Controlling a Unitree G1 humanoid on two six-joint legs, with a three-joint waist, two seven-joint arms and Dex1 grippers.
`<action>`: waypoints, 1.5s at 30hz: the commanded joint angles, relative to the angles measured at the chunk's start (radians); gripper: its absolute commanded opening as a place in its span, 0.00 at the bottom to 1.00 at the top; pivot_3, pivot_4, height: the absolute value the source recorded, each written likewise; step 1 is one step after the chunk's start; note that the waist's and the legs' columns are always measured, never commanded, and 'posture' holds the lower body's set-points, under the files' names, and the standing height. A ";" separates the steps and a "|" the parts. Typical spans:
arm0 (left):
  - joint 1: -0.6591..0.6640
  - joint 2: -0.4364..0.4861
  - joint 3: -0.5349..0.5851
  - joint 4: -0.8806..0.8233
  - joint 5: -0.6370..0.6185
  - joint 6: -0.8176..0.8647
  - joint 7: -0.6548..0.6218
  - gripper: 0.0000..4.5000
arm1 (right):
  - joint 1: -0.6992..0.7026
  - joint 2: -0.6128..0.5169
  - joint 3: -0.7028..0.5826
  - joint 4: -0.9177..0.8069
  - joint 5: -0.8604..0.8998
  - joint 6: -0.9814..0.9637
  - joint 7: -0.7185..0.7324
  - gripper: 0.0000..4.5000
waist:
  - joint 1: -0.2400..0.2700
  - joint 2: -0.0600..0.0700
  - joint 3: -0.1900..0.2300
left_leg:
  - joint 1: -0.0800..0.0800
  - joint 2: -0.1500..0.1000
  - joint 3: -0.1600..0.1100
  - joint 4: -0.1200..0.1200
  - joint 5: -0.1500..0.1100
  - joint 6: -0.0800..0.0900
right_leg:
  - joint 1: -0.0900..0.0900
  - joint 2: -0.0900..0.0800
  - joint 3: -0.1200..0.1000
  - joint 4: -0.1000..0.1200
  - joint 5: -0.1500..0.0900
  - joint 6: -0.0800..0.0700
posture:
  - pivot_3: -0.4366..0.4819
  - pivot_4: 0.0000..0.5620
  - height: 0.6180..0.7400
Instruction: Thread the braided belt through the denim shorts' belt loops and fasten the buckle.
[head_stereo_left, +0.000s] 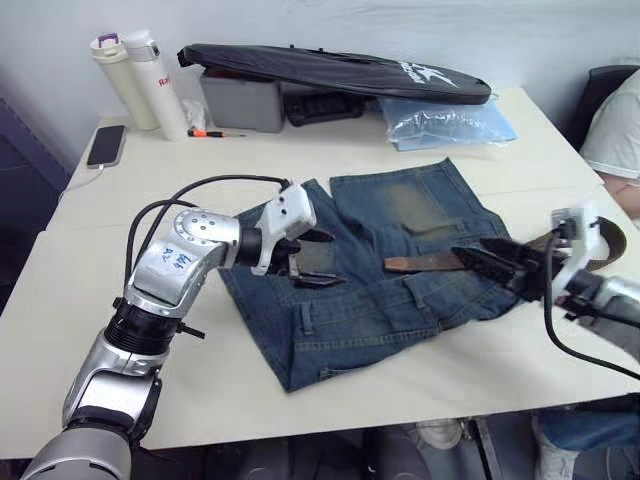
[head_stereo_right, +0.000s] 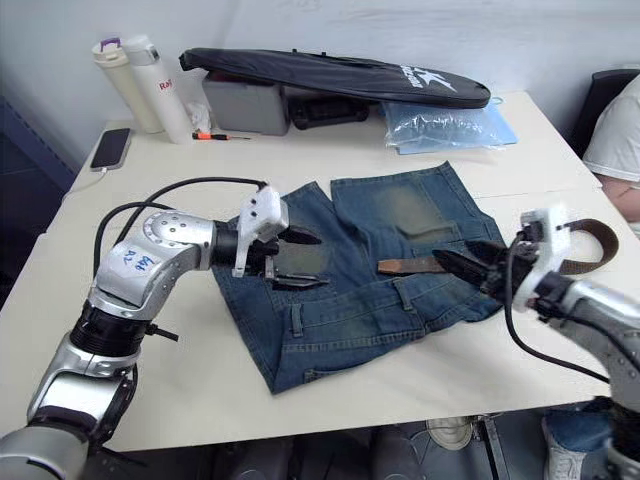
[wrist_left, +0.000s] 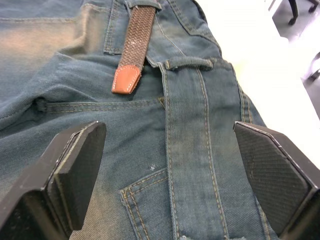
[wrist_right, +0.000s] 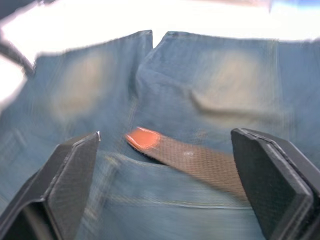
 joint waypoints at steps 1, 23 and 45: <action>-0.030 -0.011 0.066 -0.025 -0.032 0.022 0.037 1.00 | -0.001 0.096 -0.052 0.020 0.328 0.052 -0.388 0.99 | 0.002 0.001 0.000 | 0.000 0.000 0.000 0.000 0.000 0.000 | 0.000 0.000 0.000 0.000 0.000 0.000 | 0.48 0.27 1.00; -0.012 0.009 0.070 -0.068 -0.026 0.046 0.100 1.00 | -0.013 0.293 0.063 0.219 0.730 -0.270 -0.842 0.99 | -0.007 0.003 -0.001 | 0.000 0.000 0.001 -0.001 -0.004 0.008 | -0.001 0.001 0.001 0.000 0.000 0.000 | 0.48 0.27 1.00; -0.009 0.021 0.071 -0.078 -0.023 0.040 0.118 1.00 | -0.136 0.448 0.093 0.468 0.424 -0.333 -0.734 0.99 | -0.034 -0.005 -0.007 | 0.002 0.001 0.001 -0.002 -0.004 0.008 | 0.000 0.001 0.002 0.002 0.000 0.000 | 0.48 0.27 1.00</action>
